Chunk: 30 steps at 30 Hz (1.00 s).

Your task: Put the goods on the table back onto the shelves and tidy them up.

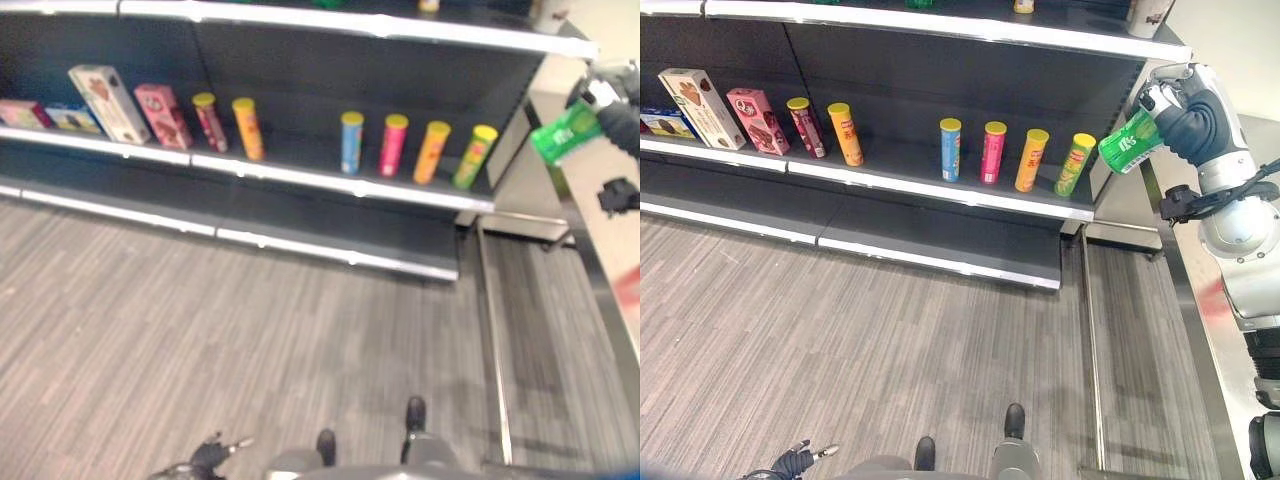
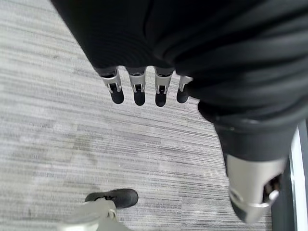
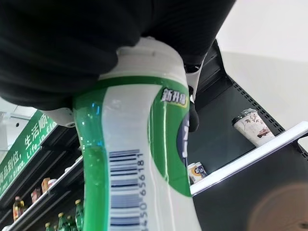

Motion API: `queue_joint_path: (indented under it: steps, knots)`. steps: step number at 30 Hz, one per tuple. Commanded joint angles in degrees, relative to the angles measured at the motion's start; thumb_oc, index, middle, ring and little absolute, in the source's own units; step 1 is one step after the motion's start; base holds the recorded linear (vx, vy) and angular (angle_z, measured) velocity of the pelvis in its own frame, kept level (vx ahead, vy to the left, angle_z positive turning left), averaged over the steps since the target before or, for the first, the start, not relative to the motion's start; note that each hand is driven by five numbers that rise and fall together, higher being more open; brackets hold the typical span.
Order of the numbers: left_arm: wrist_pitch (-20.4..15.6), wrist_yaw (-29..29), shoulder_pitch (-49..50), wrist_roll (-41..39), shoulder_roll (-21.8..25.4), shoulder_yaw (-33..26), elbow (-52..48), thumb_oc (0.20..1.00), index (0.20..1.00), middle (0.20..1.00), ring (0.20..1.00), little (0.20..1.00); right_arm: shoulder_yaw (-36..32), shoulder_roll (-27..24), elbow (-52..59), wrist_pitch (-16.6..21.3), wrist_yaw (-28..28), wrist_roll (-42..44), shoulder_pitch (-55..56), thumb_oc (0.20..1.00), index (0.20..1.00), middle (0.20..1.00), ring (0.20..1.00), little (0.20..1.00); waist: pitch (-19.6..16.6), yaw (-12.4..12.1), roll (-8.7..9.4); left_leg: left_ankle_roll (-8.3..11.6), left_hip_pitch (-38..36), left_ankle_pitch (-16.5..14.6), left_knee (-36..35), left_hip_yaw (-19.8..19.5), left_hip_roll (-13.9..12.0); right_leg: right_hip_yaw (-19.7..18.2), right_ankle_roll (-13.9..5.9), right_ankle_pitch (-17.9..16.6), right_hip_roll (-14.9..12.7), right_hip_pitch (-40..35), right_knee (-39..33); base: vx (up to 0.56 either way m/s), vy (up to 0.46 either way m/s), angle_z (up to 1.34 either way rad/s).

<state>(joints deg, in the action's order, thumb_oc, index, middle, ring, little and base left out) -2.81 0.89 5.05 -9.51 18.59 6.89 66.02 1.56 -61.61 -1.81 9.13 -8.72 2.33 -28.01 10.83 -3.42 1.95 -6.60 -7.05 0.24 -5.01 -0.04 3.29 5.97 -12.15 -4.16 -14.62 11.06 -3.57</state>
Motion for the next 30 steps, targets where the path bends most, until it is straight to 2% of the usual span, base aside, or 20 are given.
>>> queue_joint_path:
  steps: [1, 2, 4, 6, 7, 10, 11, 12, 13, 15, 16, 18, 19, 22, 23, 24, 25, 26, 28, 30]
  knots:
    - [-1.05, 0.12, 0.14, 2.75, 2.01, 0.72, -2.13, 1.000, 1.000, 1.000, 1.000, 1.000, -3.61, -1.95, -0.34, 0.10, -2.83, -0.07, -3.01, 0.200, 0.200, 0.200, 0.200, 0.200, -1.11, -1.14, -1.53, 7.17, -3.44, -6.84, 0.01, -5.11, -1.23, 2.62, -1.01, -8.22, -1.30, 3.63, -1.23, 0.21, -0.005, 0.04]
    - [-1.05, 0.12, 0.14, 2.75, 2.01, 0.73, -2.15, 1.000, 1.000, 1.000, 1.000, 1.000, -3.66, -1.95, -0.29, 0.07, -2.82, -0.08, -2.96, 0.200, 0.200, 0.200, 0.200, 0.200, -1.01, -1.04, -1.59, 7.17, -3.56, -6.86, 0.01, -5.23, -1.29, 2.78, -1.03, -8.20, -1.30, 3.43, -1.27, 0.39, -0.022, 0.12]
    - [-1.10, 0.31, -0.55, 3.58, 1.84, 1.45, -2.10, 1.000, 1.000, 1.000, 1.000, 1.000, -6.35, -4.34, 0.16, -0.34, -3.10, -0.63, -1.45, 0.200, 0.200, 0.200, 0.200, 0.200, -2.15, 0.16, 0.30, 7.49, -6.51, -10.45, 0.01, -8.23, 0.87, 1.20, -1.46, -9.95, -0.98, 2.34, -1.43, 0.48, -0.065, 0.41]
    - [-0.90, 0.53, -0.83, 4.41, 1.75, 2.10, -1.65, 1.000, 1.000, 1.000, 1.000, 1.000, -8.44, -5.70, 0.38, -0.61, -2.84, -0.82, 0.17, 0.200, 0.200, 0.200, 0.200, 0.200, -3.70, 1.14, 1.21, 7.69, -7.74, -11.75, 0.01, -10.53, 1.21, 0.77, -2.00, -12.24, -0.73, 1.00, -1.43, 0.43, -0.144, 1.07]
    - [-0.65, 0.49, -0.72, 4.46, 1.61, 2.16, -1.31, 1.000, 1.000, 1.000, 1.000, 1.000, -9.35, -6.24, 0.48, -0.66, -2.83, -0.74, 0.87, 0.200, 0.200, 0.200, 0.200, 0.200, -4.65, 1.85, 1.38, 7.90, -8.50, -12.24, 0.01, -11.51, 0.85, -0.01, -1.90, -13.06, 0.01, 0.42, -1.43, 0.47, -0.172, 1.05]
    - [-0.44, 0.77, -0.46, 4.55, 1.36, 2.72, -1.17, 1.000, 1.000, 1.000, 1.000, 1.000, -10.54, -7.54, 0.53, -0.28, -2.29, 0.10, 1.41, 0.200, 0.200, 0.200, 0.200, 0.200, -6.49, 2.93, 0.97, 9.67, -11.47, -12.18, 0.29, -12.10, -2.00, 0.80, -0.35, -11.30, 3.34, -1.64, -1.43, 0.47, -0.197, 0.62]
    - [-0.36, 0.85, -0.44, 4.56, 1.29, 2.93, -0.97, 1.000, 1.000, 1.000, 1.000, 1.000, -10.22, -8.08, 0.45, -0.24, -2.04, 0.60, 0.83, 0.200, 0.200, 0.200, 0.200, 0.200, -6.82, 3.12, 0.72, 10.45, -11.07, -11.85, 2.69, -12.02, -2.70, 1.22, 0.13, -10.05, 4.27, -2.46, -1.43, 0.44, -0.225, 0.30]
    - [-0.31, 0.73, -0.35, 3.52, 1.08, 2.47, -1.01, 1.000, 1.000, 1.000, 1.000, 1.000, -9.35, -8.33, 0.92, 0.30, -1.48, 2.18, -0.53, 0.200, 0.200, 0.200, 0.200, 0.200, -6.92, 2.95, 0.48, 12.47, -8.24, -9.18, 10.67, -11.70, -2.93, 1.83, 1.52, -7.18, 5.70, -4.54, -1.43, 0.29, -0.141, 0.08]
    - [-0.30, 0.74, -0.33, 3.52, 1.09, 2.39, -1.00, 1.000, 1.000, 1.000, 1.000, 1.000, -9.18, -8.29, 0.87, 0.31, -1.48, 2.19, -0.70, 0.200, 0.200, 0.200, 0.200, 0.200, -7.13, 3.12, 0.33, 12.41, -8.06, -9.53, 10.94, -11.74, -3.09, 1.94, 1.42, -6.89, 5.84, -4.53, -1.43, 0.37, -0.187, -0.05]
    - [-0.19, 0.87, -0.34, 1.80, 0.83, 1.87, -2.12, 1.000, 1.000, 1.000, 1.000, 1.000, -7.86, -8.61, 1.84, 1.05, -1.21, 4.18, -3.60, 0.200, 0.200, 0.200, 0.200, 0.200, -5.27, 1.39, 0.81, 17.29, 0.28, -2.34, 29.64, -10.91, -1.09, 2.18, 3.39, -3.81, 6.96, -8.67, -1.43, 0.25, -0.157, -0.08]
    - [-0.06, 0.79, -0.37, 1.58, 0.78, 1.87, -2.37, 1.000, 1.000, 1.000, 1.000, 1.000, -7.39, -8.72, 2.18, 1.07, -1.04, 4.88, -4.65, 0.200, 0.200, 0.200, 0.200, 0.200, -4.63, 1.00, 1.61, 18.10, 3.42, -0.18, 34.02, -9.94, 0.12, 2.30, 3.90, -3.14, 6.45, -9.41, -1.43, 0.06, -0.081, -0.06]
    - [0.04, 0.48, -0.62, 1.57, 0.97, 1.83, -2.27, 1.000, 1.000, 1.000, 1.000, 1.000, -6.47, -8.56, 1.97, 1.12, -1.28, 5.09, -5.83, 0.200, 0.200, 0.200, 0.200, 0.200, -3.87, 0.59, 2.11, 17.80, 6.94, -0.48, 38.82, -8.13, 0.33, 2.29, 4.33, -2.73, 6.28, -9.99, -1.43, 0.05, -0.093, -0.02]
    - [0.03, 0.63, -0.49, 1.11, 1.13, 1.92, -2.55, 1.000, 1.000, 1.000, 1.000, 1.000, -4.78, -8.99, 2.11, 0.99, -0.85, 5.39, -7.52, 0.200, 0.200, 0.200, 0.200, 0.200, -3.09, -0.17, 2.54, 16.78, 9.65, -1.77, 39.24, -6.94, 0.24, 1.94, 4.74, -2.31, 6.39, -10.72, -1.43, 0.15, -0.140, -0.06]
    - [-0.24, 1.44, 0.33, 0.72, 1.41, 2.01, -2.23, 1.000, 1.000, 1.000, 1.000, 1.000, -0.46, -9.78, 2.55, 1.17, 0.12, 6.05, -11.68, 0.200, 0.200, 0.200, 0.200, 0.200, -2.46, -2.10, 2.86, 13.00, 13.15, -6.47, 30.43, -6.72, 1.88, 0.60, 4.99, -1.25, 7.55, -11.84, -1.43, 0.19, -0.078, -0.07]
    - [-0.43, 1.48, 0.70, 0.79, 1.70, 1.83, -1.83, 1.000, 1.000, 1.000, 1.000, 1.000, 1.05, -10.07, 2.40, 1.59, 0.32, 6.30, -13.24, 0.200, 0.200, 0.200, 0.200, 0.200, -2.18, -2.79, 2.85, 12.30, 14.26, -6.69, 25.35, -7.10, 1.67, -0.24, 4.93, -0.67, 8.15, -12.21, -1.43, 0.15, -0.029, -0.12]
    - [-0.47, 1.49, 0.75, 0.79, 1.58, 1.74, -1.80, 1.000, 1.000, 1.000, 1.000, 1.000, 1.62, -10.10, 2.18, 1.65, 0.30, 6.34, -13.79, 0.200, 0.200, 0.200, 0.200, 0.200, -2.18, -2.88, 2.84, 12.31, 13.71, -6.57, 24.59, -6.93, 1.60, -0.46, 4.96, -0.54, 8.14, -12.31, -1.43, 0.19, -0.005, -0.18]
    - [-0.59, 1.34, 1.00, 0.95, 1.94, 1.85, -1.06, 1.000, 1.000, 1.000, 1.000, 1.000, 4.28, -10.31, 0.78, 1.84, 0.32, 6.05, -15.80, 0.200, 0.200, 0.200, 0.200, 0.200, -2.11, -3.87, 1.95, 11.60, 14.05, -2.98, 14.07, -8.77, -0.23, -1.37, 5.31, 0.37, 9.99, -13.02, -1.43, 0.14, -0.010, -0.11]
    - [-0.62, 1.34, 1.02, 0.95, 1.83, 1.79, -1.01, 1.000, 1.000, 1.000, 1.000, 1.000, 4.77, -10.33, 0.58, 1.90, 0.30, 6.07, -16.28, 0.200, 0.200, 0.200, 0.200, 0.200, -2.11, -3.83, 1.92, 11.68, 13.38, -2.46, 12.87, -8.76, -0.35, -1.42, 5.39, 0.42, 10.00, -13.11, -1.43, 0.19, -0.009, -0.17]
    - [-0.94, 1.16, 0.87, 0.61, 2.63, 2.03, -0.67, 1.000, 1.000, 1.000, 1.000, 1.000, 8.70, -11.28, -1.67, 2.15, -0.39, 6.10, -20.49, 0.200, 0.200, 0.200, 0.200, 0.200, -1.57, -5.08, 1.23, 11.77, 15.65, 2.49, 1.70, -9.77, -3.19, -1.96, 6.00, 2.94, 12.04, -14.36, -1.43, 0.20, -0.006, -0.39]
    - [-1.10, 1.05, 0.82, 0.57, 2.73, 1.99, -0.38, 1.000, 1.000, 1.000, 1.000, 1.000, 10.55, -11.20, -2.55, 2.21, -0.64, 6.28, -22.34, 0.200, 0.200, 0.200, 0.200, 0.200, -1.34, -5.52, 1.28, 12.32, 17.66, 3.39, 0.33, -9.42, -3.46, -2.31, 6.26, 3.82, 12.43, -14.84, -1.43, 0.15, 0.005, -0.48]
